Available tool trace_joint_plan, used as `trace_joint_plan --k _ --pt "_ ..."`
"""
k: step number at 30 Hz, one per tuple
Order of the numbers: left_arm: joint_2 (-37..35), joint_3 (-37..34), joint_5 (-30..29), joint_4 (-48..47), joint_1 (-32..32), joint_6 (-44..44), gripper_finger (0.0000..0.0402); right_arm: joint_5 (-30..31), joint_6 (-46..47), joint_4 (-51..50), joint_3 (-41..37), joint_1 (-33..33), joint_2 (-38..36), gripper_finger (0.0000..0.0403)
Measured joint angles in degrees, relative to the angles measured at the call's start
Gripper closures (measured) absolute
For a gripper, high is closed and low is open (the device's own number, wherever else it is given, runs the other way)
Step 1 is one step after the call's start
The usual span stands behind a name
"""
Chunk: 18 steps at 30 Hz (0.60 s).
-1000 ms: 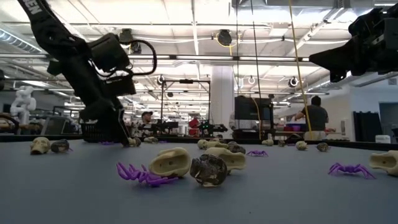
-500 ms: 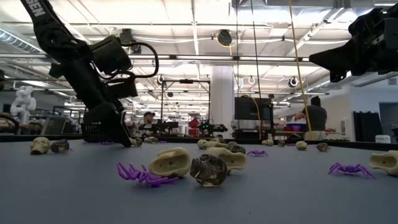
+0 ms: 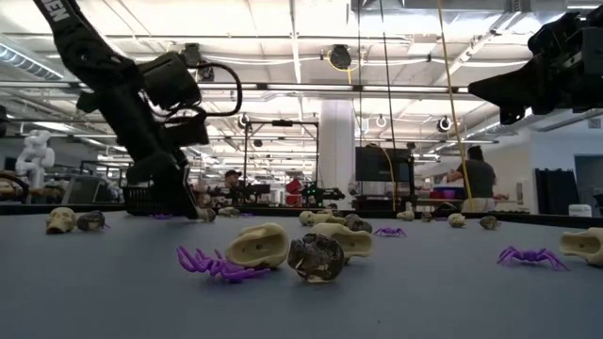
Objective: Sort Halloween decoration
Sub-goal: Put the white skull toy into the black bin
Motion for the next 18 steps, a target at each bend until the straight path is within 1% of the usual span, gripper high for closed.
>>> trace_joint_plan --k 5,9,13,18 --pt "-1.9 6.5 -0.1 -10.0 1.1 -0.1 0.0313 0.0 0.0 0.0 0.0 0.0 0.0 0.0403" --pt "-3.7 12.1 -3.2 -17.1 3.8 -1.1 0.0312 0.0 0.0 0.0 0.0 0.0 0.0 0.0403" --pt "-5.4 17.3 -5.5 -26.5 9.9 -1.2 0.0312 0.0 0.0 0.0 0.0 0.0 0.0 0.0403" --pt "-6.3 23.4 -9.1 -36.4 20.4 -1.3 0.0312 0.0 0.0 0.0 0.0 0.0 0.0 0.0403"
